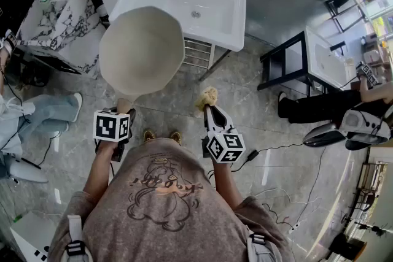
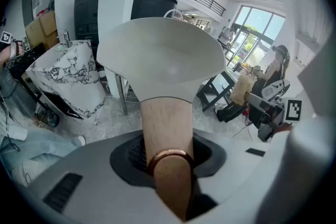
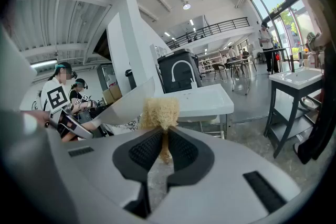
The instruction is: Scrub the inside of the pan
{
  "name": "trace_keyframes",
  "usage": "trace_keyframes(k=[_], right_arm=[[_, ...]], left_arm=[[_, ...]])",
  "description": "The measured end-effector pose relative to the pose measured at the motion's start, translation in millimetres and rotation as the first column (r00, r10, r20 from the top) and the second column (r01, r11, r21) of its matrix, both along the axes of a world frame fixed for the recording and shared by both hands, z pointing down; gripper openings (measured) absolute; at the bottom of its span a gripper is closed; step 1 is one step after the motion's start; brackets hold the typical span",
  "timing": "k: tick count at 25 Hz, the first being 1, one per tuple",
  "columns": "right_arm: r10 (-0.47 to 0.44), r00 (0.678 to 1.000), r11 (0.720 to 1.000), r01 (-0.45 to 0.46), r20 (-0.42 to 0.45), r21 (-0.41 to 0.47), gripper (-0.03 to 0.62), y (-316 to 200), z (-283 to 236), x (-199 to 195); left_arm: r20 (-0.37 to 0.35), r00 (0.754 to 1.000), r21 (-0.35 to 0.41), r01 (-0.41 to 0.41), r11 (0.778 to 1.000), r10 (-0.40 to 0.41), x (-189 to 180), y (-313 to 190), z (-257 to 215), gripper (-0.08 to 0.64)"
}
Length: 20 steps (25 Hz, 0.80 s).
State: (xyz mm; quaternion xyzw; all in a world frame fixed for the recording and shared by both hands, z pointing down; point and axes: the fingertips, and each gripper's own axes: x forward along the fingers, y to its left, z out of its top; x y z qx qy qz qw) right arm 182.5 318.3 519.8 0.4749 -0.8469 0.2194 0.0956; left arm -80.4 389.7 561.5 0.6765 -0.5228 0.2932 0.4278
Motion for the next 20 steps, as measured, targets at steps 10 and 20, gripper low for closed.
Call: trace_keyframes(k=[10,20], right_arm=[[0.005,1.0,1.0,-0.005,0.015,0.028,0.048,9.9,-5.4,-29.4],[0.043,0.999,0.998,-0.043,0.01,0.049,0.048,18.3,-2.2,-52.1]], left_arm=[[-0.008,0.999,0.007,-0.043,0.999,0.043,-29.8,6.0,1.8,0.143],[0.009,0.994,0.009,-0.106,0.994,0.106,-58.4,-1.7,6.0,0.143]])
